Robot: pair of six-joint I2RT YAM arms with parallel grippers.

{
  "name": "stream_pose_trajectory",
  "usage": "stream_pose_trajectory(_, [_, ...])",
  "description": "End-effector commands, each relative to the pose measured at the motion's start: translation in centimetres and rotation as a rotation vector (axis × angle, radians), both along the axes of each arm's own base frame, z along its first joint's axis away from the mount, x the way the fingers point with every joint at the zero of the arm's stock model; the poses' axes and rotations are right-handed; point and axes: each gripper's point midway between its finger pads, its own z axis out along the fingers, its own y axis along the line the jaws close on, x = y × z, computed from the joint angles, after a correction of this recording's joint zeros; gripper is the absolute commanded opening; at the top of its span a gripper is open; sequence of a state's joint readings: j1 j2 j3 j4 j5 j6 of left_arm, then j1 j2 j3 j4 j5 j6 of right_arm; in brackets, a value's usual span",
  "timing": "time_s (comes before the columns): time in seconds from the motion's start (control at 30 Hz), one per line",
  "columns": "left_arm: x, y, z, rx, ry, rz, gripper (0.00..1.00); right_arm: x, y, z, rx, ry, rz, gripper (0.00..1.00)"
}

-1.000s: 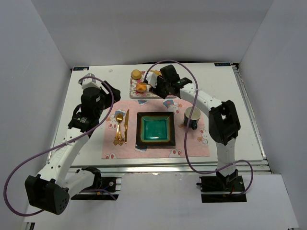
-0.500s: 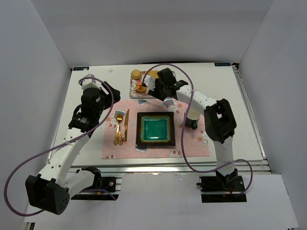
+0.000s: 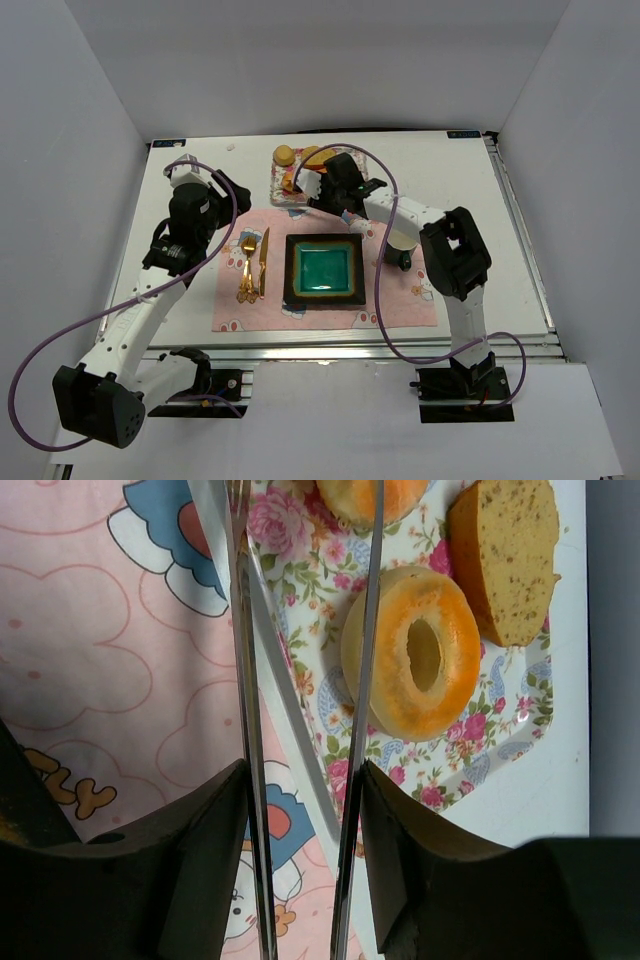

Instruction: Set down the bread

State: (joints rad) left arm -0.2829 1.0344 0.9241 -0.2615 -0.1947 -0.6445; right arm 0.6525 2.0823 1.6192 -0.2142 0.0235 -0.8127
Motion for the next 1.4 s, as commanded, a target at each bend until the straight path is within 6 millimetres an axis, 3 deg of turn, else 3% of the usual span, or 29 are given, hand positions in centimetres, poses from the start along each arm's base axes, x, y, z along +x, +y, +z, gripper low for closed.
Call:
stream_pose_trajectory(0.0, [-0.1, 0.4, 1.1, -0.006, -0.029, 0.011, 0.83, 0.7, 0.8, 4.2, 0.058, -0.116, 0.013, 0.52])
stream_pose_trajectory(0.43, [-0.2, 0.5, 1.2, -0.011, -0.034, 0.012, 0.83, 1.4, 0.5, 5.4, 0.059, -0.187, -0.005, 0.52])
stream_pose_trajectory(0.87, [-0.3, 0.5, 1.2, -0.016, -0.037, 0.013, 0.83, 2.2, 0.0, 3.4, -0.008, -0.194, -0.015, 0.52])
stream_pose_trajectory(1.07, [-0.3, 0.5, 1.2, -0.017, -0.04, 0.013, 0.83, 1.9, -0.1, 2.6, -0.036, -0.185, 0.007, 0.41])
stream_pose_trajectory(1.37, [-0.4, 0.5, 1.4, -0.017, -0.043, 0.015, 0.83, 0.7, 0.2, 2.1, -0.023, -0.119, 0.043, 0.09])
